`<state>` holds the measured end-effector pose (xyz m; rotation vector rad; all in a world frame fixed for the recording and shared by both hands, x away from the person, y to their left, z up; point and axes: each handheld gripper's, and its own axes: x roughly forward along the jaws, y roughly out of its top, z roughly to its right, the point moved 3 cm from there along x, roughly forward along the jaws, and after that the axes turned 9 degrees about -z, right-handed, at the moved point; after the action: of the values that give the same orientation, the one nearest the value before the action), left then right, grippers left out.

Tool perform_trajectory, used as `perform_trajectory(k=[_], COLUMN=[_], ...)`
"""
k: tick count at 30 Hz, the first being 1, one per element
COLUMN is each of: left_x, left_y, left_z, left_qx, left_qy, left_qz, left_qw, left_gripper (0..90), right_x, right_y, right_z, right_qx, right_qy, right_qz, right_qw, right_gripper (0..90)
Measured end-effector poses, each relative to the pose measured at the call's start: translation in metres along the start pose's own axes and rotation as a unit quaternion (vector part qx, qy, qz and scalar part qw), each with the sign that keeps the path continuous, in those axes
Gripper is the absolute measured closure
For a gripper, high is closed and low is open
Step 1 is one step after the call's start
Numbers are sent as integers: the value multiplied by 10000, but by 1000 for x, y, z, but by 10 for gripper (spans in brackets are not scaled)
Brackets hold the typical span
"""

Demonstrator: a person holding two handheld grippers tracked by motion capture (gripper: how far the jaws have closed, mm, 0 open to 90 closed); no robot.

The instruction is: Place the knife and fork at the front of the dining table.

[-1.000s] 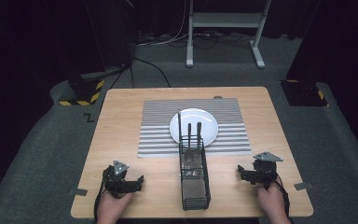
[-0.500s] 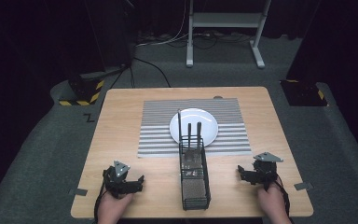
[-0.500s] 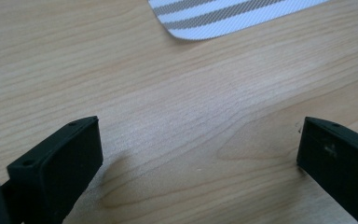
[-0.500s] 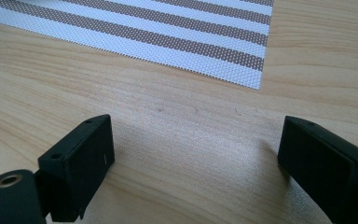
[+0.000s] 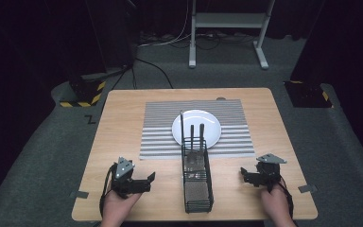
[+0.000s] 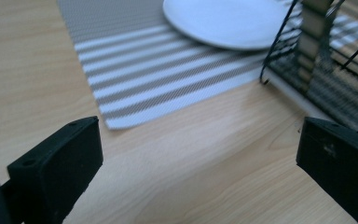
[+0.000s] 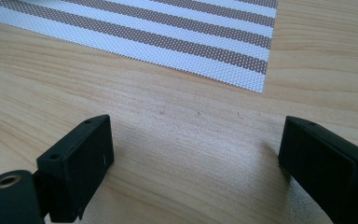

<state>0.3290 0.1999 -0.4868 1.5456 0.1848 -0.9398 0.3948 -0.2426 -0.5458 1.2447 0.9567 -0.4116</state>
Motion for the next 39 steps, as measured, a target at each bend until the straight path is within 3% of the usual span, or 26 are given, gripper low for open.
perform_trajectory(k=[10,20,31,39], left_x=[8,9,13,20], left_y=[32,55,83,97], left_z=[24,37,51,56], left_qx=[284,173,488,541], left_qy=[-266,-464,-419,-437], left_qz=[291,595,822,946], left_qw=[9988,9970,9945,9931], left_gripper=[11,11,14,62], right_x=[0,0,0,0], right_y=[0,0,0,0], right_z=[0,0,0,0], right_qx=[-7,-2,-7,-12], right_qy=[5,8,6,4], right_qz=[0,-3,1,4], right_qw=[10000,10000,10000,10000], right_gripper=[100,99,100,99])
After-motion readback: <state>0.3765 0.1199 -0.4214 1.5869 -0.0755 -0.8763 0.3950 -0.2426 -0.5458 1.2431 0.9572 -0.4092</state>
